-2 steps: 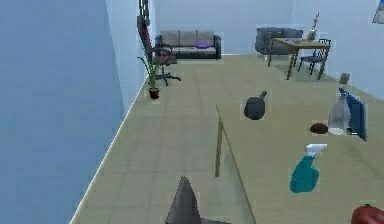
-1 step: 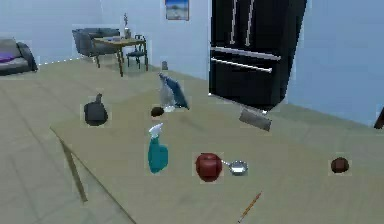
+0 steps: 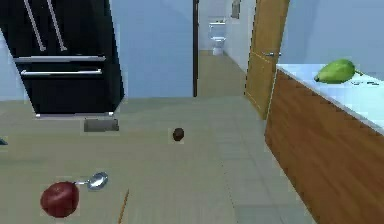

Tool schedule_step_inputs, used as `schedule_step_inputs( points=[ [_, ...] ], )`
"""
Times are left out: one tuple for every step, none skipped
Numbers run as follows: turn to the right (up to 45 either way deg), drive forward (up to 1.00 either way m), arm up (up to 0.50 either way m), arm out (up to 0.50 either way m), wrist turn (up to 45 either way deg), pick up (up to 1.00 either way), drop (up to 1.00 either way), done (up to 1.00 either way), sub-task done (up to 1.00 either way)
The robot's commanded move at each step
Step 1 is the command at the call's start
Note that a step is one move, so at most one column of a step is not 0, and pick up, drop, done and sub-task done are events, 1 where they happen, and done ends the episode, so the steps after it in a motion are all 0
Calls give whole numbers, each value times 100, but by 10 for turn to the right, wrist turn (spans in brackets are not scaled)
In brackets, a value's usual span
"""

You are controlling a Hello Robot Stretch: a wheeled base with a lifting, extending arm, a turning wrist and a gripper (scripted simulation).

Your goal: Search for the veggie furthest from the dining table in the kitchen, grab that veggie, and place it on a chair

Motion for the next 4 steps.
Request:
schedule_step_inputs(
  points=[
    [450, 0, 0, 0, 0, 0, 0, 0, 0],
    [420, 0, 0, 0, 0, 0, 0, 0, 0],
    [0, 25, 0, 0, 0, 0, 0, 0, 0],
    [-360, 0, 0, 0, 0, 0, 0, 0, 0]
  ],
)
